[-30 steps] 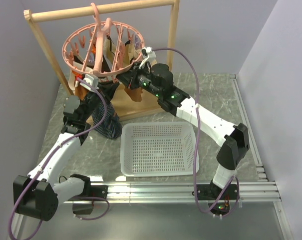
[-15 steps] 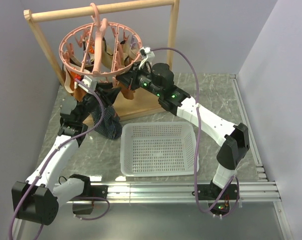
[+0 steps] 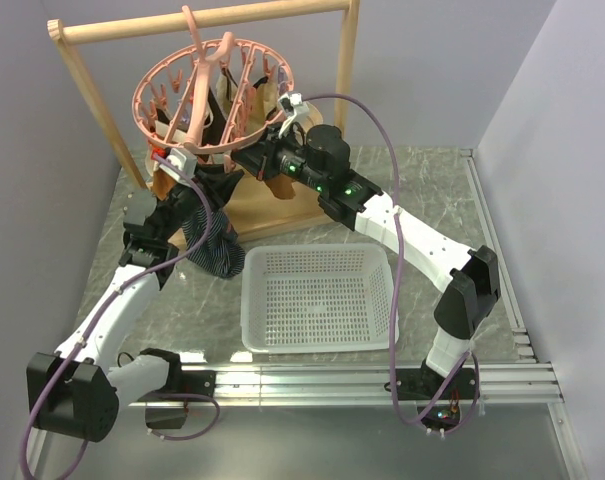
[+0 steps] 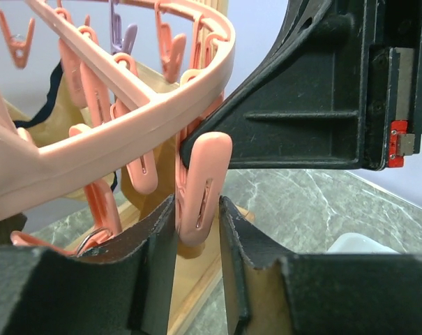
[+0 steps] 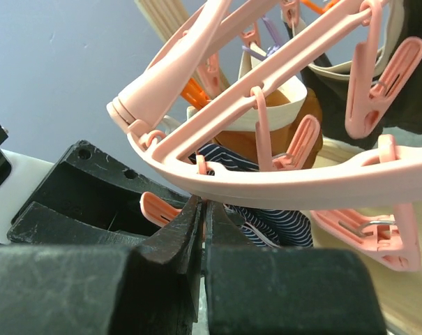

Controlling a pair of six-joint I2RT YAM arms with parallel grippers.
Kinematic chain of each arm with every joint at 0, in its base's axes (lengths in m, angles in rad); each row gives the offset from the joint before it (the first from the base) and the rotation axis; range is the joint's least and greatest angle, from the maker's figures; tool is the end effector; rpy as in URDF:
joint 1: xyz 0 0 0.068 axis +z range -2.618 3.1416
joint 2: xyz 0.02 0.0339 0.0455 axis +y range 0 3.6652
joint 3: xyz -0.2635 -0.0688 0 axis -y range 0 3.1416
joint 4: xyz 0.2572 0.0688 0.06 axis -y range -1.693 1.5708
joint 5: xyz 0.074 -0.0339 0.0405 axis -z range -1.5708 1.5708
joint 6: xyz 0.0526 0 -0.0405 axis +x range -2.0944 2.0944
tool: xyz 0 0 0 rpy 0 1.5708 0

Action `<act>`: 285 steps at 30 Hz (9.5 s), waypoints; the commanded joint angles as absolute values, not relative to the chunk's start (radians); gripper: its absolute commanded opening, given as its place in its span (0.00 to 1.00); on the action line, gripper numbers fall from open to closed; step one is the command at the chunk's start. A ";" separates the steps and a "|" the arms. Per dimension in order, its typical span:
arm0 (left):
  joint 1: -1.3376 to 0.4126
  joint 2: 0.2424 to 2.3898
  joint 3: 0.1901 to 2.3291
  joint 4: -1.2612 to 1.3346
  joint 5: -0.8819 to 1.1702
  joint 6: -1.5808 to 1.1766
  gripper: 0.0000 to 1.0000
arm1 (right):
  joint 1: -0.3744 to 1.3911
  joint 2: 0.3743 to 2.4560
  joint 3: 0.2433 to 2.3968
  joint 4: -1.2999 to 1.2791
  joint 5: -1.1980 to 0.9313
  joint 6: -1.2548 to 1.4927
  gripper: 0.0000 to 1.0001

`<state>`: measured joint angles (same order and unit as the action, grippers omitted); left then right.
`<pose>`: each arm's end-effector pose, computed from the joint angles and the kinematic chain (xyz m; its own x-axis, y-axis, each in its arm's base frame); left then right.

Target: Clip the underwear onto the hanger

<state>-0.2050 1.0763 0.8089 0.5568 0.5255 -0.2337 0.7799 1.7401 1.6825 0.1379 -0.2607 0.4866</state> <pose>0.2623 -0.0815 0.3694 0.1220 -0.2300 -0.9655 0.6939 0.7153 -0.0827 0.3097 0.3254 0.4283 -0.3527 0.2866 -0.8907 -0.7887 0.4211 0.4478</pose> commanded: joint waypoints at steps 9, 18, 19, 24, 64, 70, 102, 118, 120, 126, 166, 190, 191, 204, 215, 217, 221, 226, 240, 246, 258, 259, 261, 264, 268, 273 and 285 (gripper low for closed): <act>-0.230 1.071 0.857 0.604 0.520 -0.209 0.01 | 0.790 1.713 1.701 0.127 -0.287 0.509 0.00; -0.230 1.052 0.825 0.583 0.508 -0.206 0.00 | 0.723 1.640 1.646 0.120 -0.354 0.520 0.49; -0.230 1.055 0.824 0.586 0.512 -0.207 0.00 | 0.716 1.629 1.631 0.138 -0.371 0.526 0.51; -0.230 1.065 0.825 0.595 0.520 -0.224 0.00 | 0.683 1.595 1.549 0.241 -0.513 0.612 0.64; -0.229 1.062 0.836 0.551 0.565 -0.212 0.23 | 0.753 1.747 1.736 0.183 -0.377 0.603 0.02; -0.215 1.029 0.845 0.494 0.574 -0.195 0.47 | 0.753 1.744 1.735 0.169 -0.373 0.584 0.00; -0.523 1.170 1.117 -0.830 0.336 1.143 0.64 | 0.756 1.795 1.816 0.061 -0.282 0.558 0.00; -0.646 1.557 1.472 -0.870 -0.100 0.999 0.67 | 0.769 1.786 1.822 0.037 -0.264 0.523 0.00; -0.647 1.577 1.502 -0.896 -0.101 1.008 0.67 | 0.770 1.786 1.821 0.035 -0.261 0.520 0.00; -0.634 1.684 1.562 -1.015 -0.155 1.000 0.68 | 0.770 1.778 1.819 0.034 -0.258 0.511 0.00; -0.525 1.947 1.780 -1.295 -0.400 0.985 0.69 | 0.772 1.795 1.839 0.035 -0.259 0.518 0.00; -0.529 1.841 1.568 -1.307 -0.373 1.000 0.00 | 0.770 1.807 1.848 0.037 -0.252 0.538 0.00; -0.529 1.833 1.557 -1.295 -0.377 0.999 0.00 | 0.772 1.807 1.848 0.038 -0.249 0.538 0.00; -0.560 1.565 1.359 -1.028 -0.299 1.077 0.00 | 0.764 1.816 1.851 0.038 -0.236 0.569 0.00; -0.581 1.272 1.128 -0.882 -0.149 1.166 0.00 | 0.747 1.822 1.850 0.028 -0.204 0.612 0.00; -0.581 1.212 1.088 -0.858 -0.117 1.178 0.00 | 0.746 1.822 1.848 0.028 -0.196 0.617 0.00; -0.577 1.083 1.005 -0.766 -0.052 1.196 0.00 | 0.742 1.822 1.845 0.023 -0.190 0.624 0.00; -0.561 0.787 0.775 -0.493 0.023 1.261 0.00 | 0.735 1.816 1.835 0.021 -0.195 0.629 0.00; -0.551 0.416 0.382 0.306 0.028 1.224 0.00 | 0.735 1.801 1.807 0.026 -0.252 0.615 0.00; -0.537 0.498 0.411 0.500 -0.055 1.097 0.00 | 0.736 1.796 1.793 0.031 -0.301 0.607 0.00; -0.495 0.586 0.394 0.770 -0.032 0.983 0.00 | 0.724 1.779 1.759 0.083 -0.400 0.626 0.00; -0.491 0.578 0.374 0.781 -0.019 0.989 0.00 | 0.723 1.781 1.758 0.087 -0.408 0.626 0.00; -0.482 0.569 0.353 0.799 0.039 1.017 0.00 | 0.719 1.784 1.758 0.095 -0.433 0.624 0.00; -0.462 0.552 0.311 0.830 0.148 1.058 0.00 | 0.715 1.789 1.756 0.115 -0.465 0.630 0.00; -0.443 0.587 0.285 0.903 0.204 1.072 0.00 | 0.704 1.790 1.746 0.166 -0.515 0.640 0.00; -0.423 0.669 0.293 1.056 0.209 1.019 0.00 | 0.693 1.789 1.718 0.230 -0.575 0.660 0.00; -0.411 0.776 0.290 1.204 0.253 0.948 0.01 | 0.658 1.810 1.644 0.448 -0.702 0.801 0.00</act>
<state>-0.4171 0.7662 0.2806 1.1034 0.2180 1.0016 0.6647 1.8191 1.6691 0.3576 -0.6250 0.7383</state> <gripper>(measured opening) 0.022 0.175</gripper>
